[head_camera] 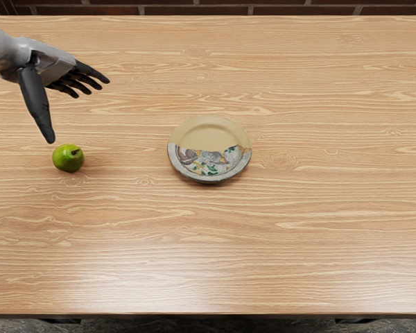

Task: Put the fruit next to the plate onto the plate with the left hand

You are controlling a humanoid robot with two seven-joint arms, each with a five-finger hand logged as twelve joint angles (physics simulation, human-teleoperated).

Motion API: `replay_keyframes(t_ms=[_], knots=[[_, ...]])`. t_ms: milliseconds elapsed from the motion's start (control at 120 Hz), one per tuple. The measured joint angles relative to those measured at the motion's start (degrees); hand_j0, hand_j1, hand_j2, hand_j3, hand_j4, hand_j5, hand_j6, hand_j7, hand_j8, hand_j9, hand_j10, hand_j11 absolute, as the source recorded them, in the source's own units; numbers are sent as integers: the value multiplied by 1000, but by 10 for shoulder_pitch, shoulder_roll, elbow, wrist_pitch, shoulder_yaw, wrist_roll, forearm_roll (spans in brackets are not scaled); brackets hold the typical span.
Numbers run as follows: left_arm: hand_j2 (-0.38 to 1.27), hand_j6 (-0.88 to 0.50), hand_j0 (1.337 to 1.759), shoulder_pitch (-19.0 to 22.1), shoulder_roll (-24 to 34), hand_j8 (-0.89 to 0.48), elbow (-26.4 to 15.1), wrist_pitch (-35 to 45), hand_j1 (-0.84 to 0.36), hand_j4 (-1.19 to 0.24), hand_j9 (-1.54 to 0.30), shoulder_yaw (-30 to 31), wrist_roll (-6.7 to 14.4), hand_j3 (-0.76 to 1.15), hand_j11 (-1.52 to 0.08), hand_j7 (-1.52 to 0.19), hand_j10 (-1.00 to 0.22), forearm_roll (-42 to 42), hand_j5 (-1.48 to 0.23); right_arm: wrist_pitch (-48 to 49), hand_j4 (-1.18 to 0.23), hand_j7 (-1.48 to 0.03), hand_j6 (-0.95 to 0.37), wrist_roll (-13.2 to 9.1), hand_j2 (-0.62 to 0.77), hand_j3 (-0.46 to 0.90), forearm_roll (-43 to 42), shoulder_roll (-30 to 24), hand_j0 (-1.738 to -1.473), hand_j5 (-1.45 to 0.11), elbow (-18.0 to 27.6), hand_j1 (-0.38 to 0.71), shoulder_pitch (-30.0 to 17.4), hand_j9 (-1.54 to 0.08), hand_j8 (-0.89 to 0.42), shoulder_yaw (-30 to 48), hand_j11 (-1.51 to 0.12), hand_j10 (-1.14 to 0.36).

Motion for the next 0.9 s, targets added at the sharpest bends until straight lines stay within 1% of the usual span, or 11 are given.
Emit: replay_keyframes(t_ms=[183,317,383,475,533,592,625,683,733,808,900], knots=[[10,-51,1658,15,-3,-50,1,0,289,-50,-65,-3,0,0,-65,-65,-50,1,-65,0,-15,-20,-16,0,-3,0,0,0,-1658,-20,1,-331,0,-20,-15,0,-20,-15],[10,-51,1658,14,-7,-51,3,0,289,-51,-65,-15,0,0,-65,-65,-51,6,-65,0,-15,-20,-15,0,-3,0,0,0,-1658,-20,1,-331,0,-20,-15,0,-20,-15],[10,-47,1658,16,-36,-47,11,0,293,-47,-61,-25,0,0,-61,-61,-47,13,-61,0,-15,-20,-15,0,-3,0,1,0,-1658,-20,1,-331,0,-20,-15,0,-20,-15],[6,-33,1658,-1,-75,-33,13,0,310,-33,-42,-34,0,0,-42,-42,-33,51,-42,0,-15,-20,-15,0,-3,0,1,0,-1658,-20,1,-331,-1,-20,-15,0,-20,-15],[5,-27,1658,-4,-76,-27,0,0,317,-27,-34,-28,3,0,-34,-34,-26,68,-34,0,-15,-20,-16,0,-3,0,1,0,-1658,-20,1,-331,-1,-20,-15,0,-20,-15],[4,-22,1658,-16,-75,-22,-28,0,323,-22,-28,-20,24,0,-28,-28,-22,72,-28,0,-15,-20,-16,0,-3,0,1,0,-1658,-20,1,-331,-1,-20,-15,0,-20,-15],[4,-20,1658,-20,-71,-20,-46,17,325,-20,-26,-16,48,0,-26,-26,-20,61,-26,0,-15,-20,-16,0,-3,0,1,0,-1658,-20,1,-331,-1,-20,-15,0,-20,-15],[3,-17,1658,-25,-69,-17,-80,86,329,-17,-22,-7,96,0,-22,-22,-17,27,-22,0,-15,-20,-15,0,-3,0,1,0,-1658,-20,1,-331,-1,-20,-15,0,-20,-15],[3,-16,1658,-25,-71,-15,-108,164,331,-15,-20,-2,125,0,-20,-20,-15,3,-20,0,-15,-20,-15,0,-3,0,1,0,-1658,-20,1,-331,-1,-20,-15,0,-20,-15],[3,-13,1658,-25,-76,-13,-137,243,334,-13,-17,5,150,0,-17,-17,-13,-19,-17,0,-15,-20,-15,0,-3,0,1,0,-1658,-20,1,-331,-1,-20,-15,0,-20,-15],[2,-12,1658,-17,-109,-12,-156,308,335,-12,-15,9,164,0,-15,-15,-11,-43,-15,0,-15,-20,-15,0,-3,0,1,0,-1658,-20,1,-331,-1,-20,-15,0,-20,-15]])
